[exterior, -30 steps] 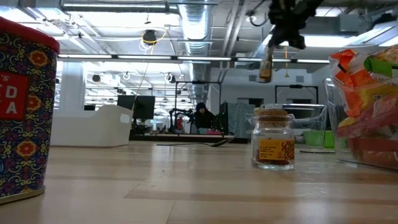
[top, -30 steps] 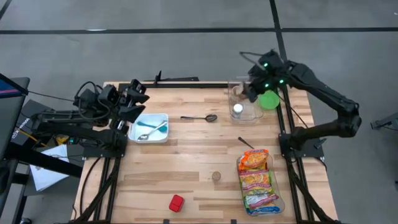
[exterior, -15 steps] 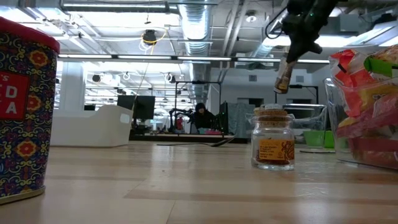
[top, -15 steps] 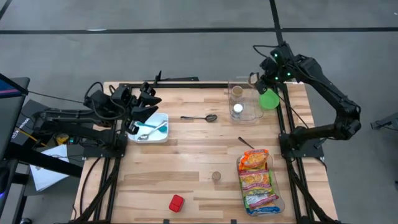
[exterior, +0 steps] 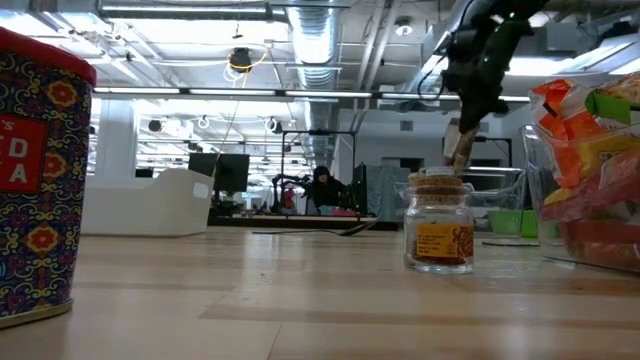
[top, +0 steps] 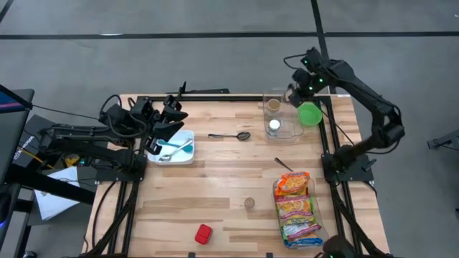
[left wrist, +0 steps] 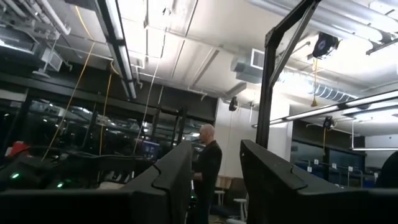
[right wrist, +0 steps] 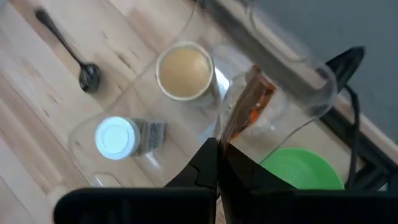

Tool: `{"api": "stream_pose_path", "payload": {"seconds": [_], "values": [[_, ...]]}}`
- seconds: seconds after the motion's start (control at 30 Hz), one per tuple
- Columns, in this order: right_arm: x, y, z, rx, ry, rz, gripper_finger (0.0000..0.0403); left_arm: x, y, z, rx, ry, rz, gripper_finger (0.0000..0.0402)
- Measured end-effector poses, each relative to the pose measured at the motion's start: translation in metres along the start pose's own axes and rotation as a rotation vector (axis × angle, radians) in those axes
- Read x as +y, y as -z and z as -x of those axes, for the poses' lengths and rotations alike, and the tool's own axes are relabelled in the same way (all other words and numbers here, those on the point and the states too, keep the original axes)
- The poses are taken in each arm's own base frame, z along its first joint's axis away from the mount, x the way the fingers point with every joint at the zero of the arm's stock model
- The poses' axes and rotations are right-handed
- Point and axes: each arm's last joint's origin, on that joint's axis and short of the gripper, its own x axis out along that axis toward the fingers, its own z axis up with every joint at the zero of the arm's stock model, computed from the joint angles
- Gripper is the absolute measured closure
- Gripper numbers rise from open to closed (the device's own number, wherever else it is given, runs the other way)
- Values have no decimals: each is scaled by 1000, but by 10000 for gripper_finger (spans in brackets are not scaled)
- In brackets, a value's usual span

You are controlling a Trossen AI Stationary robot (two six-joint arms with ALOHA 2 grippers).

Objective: Pick & Place Food Item
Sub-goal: Put the orange seasoning pack into the top transparent bin

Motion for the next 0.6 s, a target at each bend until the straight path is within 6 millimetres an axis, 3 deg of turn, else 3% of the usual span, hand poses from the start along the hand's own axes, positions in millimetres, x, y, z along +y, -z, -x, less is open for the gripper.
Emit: {"api": "stream_pose_path", "payload": {"seconds": [0.23,0.6], "values": [[-6,0,-22,129,-26,16,403,0,0,0,1,0,8,271],[6,6,-25,225,-89,30,403,0,0,0,0,-2,2,271]]}}
